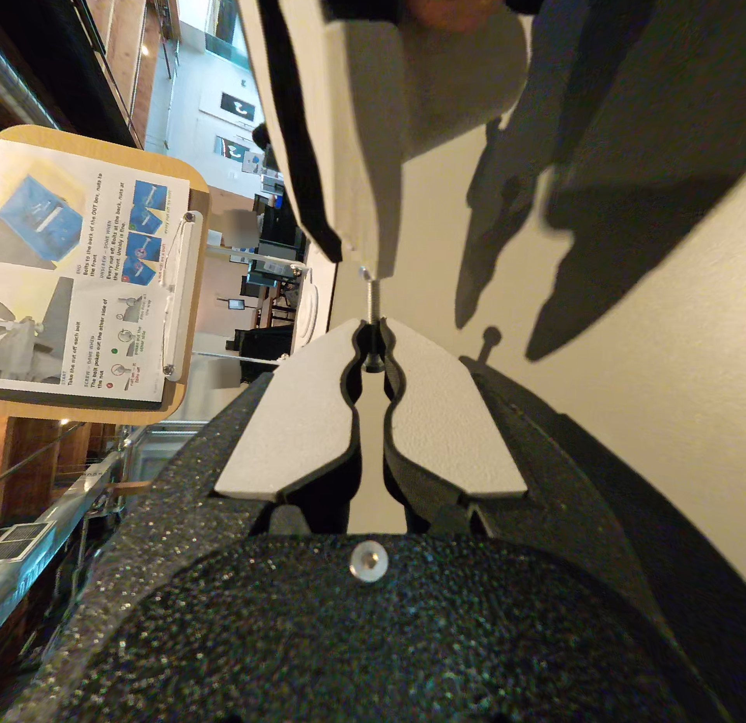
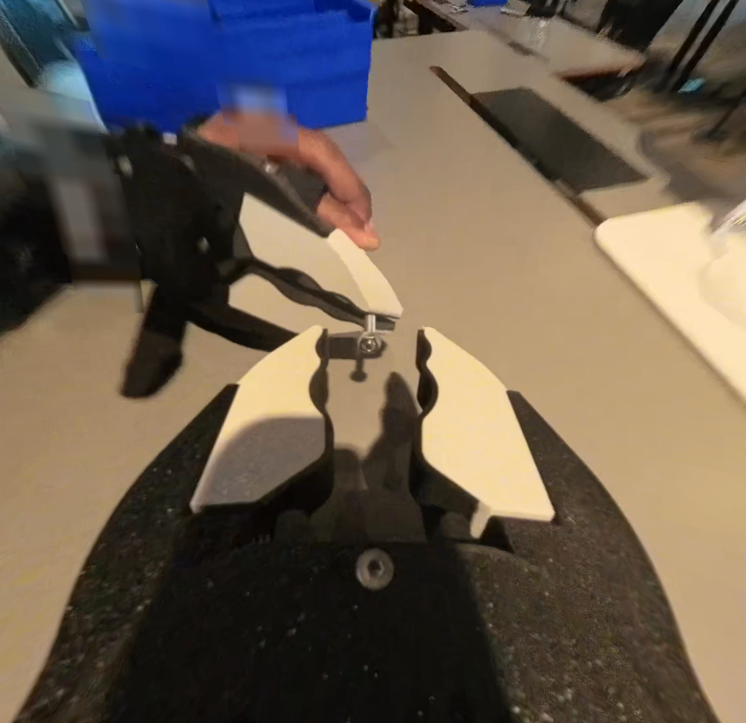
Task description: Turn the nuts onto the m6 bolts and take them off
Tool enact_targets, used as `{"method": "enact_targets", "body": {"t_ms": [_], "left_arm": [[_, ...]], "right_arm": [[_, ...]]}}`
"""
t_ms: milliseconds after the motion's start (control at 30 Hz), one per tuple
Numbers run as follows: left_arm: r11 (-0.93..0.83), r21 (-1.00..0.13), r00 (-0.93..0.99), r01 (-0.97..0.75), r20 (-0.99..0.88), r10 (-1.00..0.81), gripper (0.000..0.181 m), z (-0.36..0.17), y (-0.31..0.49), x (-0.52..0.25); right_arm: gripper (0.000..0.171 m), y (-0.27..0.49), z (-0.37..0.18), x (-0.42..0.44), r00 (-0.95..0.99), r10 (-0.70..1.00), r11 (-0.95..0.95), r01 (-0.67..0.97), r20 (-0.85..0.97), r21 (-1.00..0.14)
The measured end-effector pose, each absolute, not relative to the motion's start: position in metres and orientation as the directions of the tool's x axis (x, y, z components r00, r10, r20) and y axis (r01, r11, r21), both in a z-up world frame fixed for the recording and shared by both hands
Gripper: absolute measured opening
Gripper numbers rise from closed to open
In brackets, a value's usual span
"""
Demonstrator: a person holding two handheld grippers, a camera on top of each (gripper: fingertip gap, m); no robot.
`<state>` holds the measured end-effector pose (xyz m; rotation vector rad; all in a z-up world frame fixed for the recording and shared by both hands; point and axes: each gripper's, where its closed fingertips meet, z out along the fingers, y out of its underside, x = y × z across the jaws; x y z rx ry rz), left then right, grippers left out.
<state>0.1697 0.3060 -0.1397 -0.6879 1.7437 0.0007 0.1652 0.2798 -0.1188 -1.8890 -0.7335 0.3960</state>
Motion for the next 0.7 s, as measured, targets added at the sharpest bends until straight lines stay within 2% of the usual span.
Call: {"method": "enact_targets", "body": {"t_ms": [100,233,300,400,467,533,600,633,700], "left_arm": [[0.829,-0.353,-0.131,-0.435,-0.886,-0.446,0.006,-0.140,0.304,0.170],[0.846,-0.328,-0.144,-0.420,-0.896,-0.419,0.006,-0.140,0.299,0.171],[0.850,-0.306,-0.143,-0.428,-0.906,-0.398,0.006,-0.140,0.301,0.171],[0.857,-0.280,-0.128,-0.433,-0.922,-0.366,0.006,-0.135,0.303,0.171],[0.859,-0.272,-0.128,-0.434,-0.925,-0.357,0.006,-0.134,0.302,0.171],[0.855,-0.286,-0.126,-0.432,-0.920,-0.371,0.006,-0.135,0.301,0.171],[0.846,-0.305,-0.121,-0.437,-0.912,-0.391,0.006,-0.136,0.301,0.172],[0.842,-0.311,-0.119,-0.441,-0.909,-0.398,0.006,-0.137,0.302,0.172],[0.833,-0.332,-0.112,-0.443,-0.901,-0.419,0.006,-0.137,0.303,0.172]], "right_arm": [[0.030,0.278,-0.122,0.166,0.714,0.633,-0.182,0.513,0.300,-0.839],[0.011,0.277,-0.131,0.161,0.697,0.648,-0.202,0.545,0.307,-0.814],[0.010,0.278,-0.132,0.161,0.738,0.642,-0.276,0.474,0.207,-0.836],[0.011,0.279,-0.127,0.159,0.777,0.594,-0.474,0.129,-0.208,-0.871],[0.010,0.278,-0.125,0.158,0.680,0.536,-0.593,-0.119,-0.500,-0.796],[0.021,0.278,-0.123,0.157,0.555,0.511,-0.649,-0.252,-0.657,-0.717],[0.032,0.278,-0.120,0.155,0.509,0.528,-0.650,-0.274,-0.680,-0.709],[0.045,0.279,-0.118,0.155,0.534,0.553,-0.623,-0.245,-0.640,-0.743],[0.051,0.282,-0.120,0.156,0.642,0.609,-0.530,-0.108,-0.467,-0.841]]}}
